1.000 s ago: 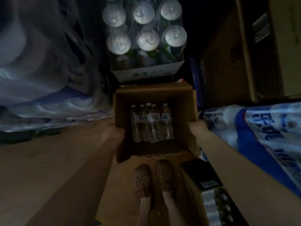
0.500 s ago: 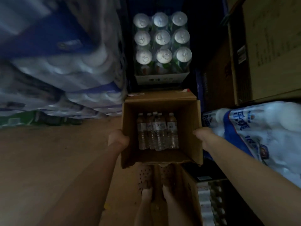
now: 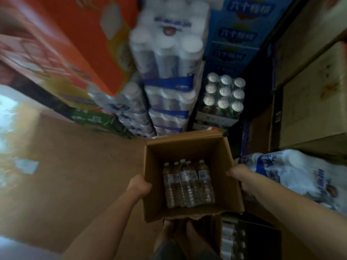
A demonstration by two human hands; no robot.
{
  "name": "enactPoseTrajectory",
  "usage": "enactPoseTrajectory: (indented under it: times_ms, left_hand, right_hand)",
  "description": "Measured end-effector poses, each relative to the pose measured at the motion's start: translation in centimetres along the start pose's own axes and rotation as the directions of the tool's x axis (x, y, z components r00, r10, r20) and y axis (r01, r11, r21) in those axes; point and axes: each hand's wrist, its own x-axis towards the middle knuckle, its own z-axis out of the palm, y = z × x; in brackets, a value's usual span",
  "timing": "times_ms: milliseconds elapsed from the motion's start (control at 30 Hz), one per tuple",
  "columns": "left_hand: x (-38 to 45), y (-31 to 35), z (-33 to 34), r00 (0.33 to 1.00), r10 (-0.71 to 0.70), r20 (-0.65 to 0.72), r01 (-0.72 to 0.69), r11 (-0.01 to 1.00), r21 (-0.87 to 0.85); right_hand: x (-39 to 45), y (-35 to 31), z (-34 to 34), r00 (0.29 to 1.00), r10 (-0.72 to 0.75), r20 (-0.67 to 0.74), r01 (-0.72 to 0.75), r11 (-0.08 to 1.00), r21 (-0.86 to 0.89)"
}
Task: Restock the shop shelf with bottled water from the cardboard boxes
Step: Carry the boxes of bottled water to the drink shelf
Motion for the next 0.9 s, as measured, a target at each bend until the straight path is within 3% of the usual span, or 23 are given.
enactPoseTrajectory:
  times_ms: [233, 467, 667, 900]
  left_hand:
    - [-7.4, -7.0, -9.5, 0.999, -0.008, -0.052, 0.0, 0.988, -0.155]
    - [-13.7, -14.6, -22.5, 0.981, -0.005, -0.192, -0.056, 0.949, -0.31]
    - [-18.2, -21.6, -33.6, 0.902, -0.065, -0.427, -0.136, 0.895, -0.424]
    - [-18.6, -30.2, -47.9, 0.8, -0.275, -0.534, -0.088, 0.826, -0.557]
  right_hand:
    - [-11.2, -9.7, 3.1, 0.969, -0.235, 0.075, 0.247, 0.925, -0.289]
    - [-22.9, -20.4, 10.6, 0.846, -0.483, 0.226, 0.531, 0.718, -0.45]
    - [-32.4, -31.0, 20.1, 0.618, -0.721, 0.313, 0.749, 0.42, -0.512]
    - [-41.4, -43.6, 34.1, 0.381, -0.781, 0.494, 0.877, 0.137, -0.46]
